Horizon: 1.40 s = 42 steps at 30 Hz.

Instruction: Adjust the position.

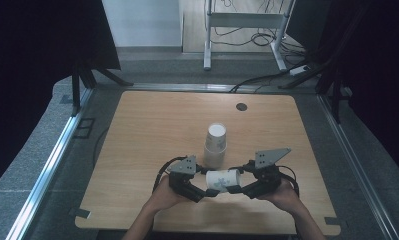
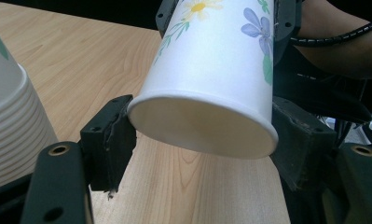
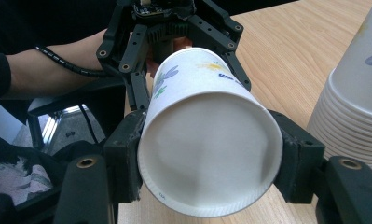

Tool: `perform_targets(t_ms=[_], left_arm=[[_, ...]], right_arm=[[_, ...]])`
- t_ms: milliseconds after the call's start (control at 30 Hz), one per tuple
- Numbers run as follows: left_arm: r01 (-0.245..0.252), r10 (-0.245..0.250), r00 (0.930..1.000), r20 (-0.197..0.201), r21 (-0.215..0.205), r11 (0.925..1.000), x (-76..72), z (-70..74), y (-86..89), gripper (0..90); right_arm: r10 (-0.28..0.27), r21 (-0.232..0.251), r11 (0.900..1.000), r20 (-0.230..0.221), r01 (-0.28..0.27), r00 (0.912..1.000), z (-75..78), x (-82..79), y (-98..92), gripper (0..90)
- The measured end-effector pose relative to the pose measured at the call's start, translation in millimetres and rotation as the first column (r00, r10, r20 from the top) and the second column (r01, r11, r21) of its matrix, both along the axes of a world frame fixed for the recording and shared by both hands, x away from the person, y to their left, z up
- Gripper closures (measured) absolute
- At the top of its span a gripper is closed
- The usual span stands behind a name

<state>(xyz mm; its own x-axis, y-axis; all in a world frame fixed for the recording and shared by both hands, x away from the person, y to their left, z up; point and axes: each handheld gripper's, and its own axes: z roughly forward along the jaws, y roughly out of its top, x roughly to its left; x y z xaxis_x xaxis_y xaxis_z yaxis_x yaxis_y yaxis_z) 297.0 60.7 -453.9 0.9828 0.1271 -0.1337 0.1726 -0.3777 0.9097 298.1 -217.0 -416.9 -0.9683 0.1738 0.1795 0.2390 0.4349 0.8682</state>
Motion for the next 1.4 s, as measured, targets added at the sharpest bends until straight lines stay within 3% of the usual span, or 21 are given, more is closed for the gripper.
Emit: perform_targets(t_ms=[233,633,1400], left_arm=[[0.003,-0.003,1.0,0.001,0.011,0.9999,-0.4,-0.2,-3.7,21.9],[0.007,-0.008,0.9996,0.028,0.043,0.999,-2.0,1.4,-4.2,28.5],[0.017,-0.021,0.9986,0.048,0.082,0.9965,-2.3,5.6,-5.1,30.8]], right_arm=[[0.003,0.003,1.0,-0.001,-0.003,1.0,0.8,-0.7,0.5,36.0],[0.01,-0.008,1.0,-0.007,-0.01,0.9999,-0.1,0.1,0.6,36.1],[0.023,-0.033,0.999,-0.02,-0.024,0.9995,-2.6,2.9,2.4,30.9]])
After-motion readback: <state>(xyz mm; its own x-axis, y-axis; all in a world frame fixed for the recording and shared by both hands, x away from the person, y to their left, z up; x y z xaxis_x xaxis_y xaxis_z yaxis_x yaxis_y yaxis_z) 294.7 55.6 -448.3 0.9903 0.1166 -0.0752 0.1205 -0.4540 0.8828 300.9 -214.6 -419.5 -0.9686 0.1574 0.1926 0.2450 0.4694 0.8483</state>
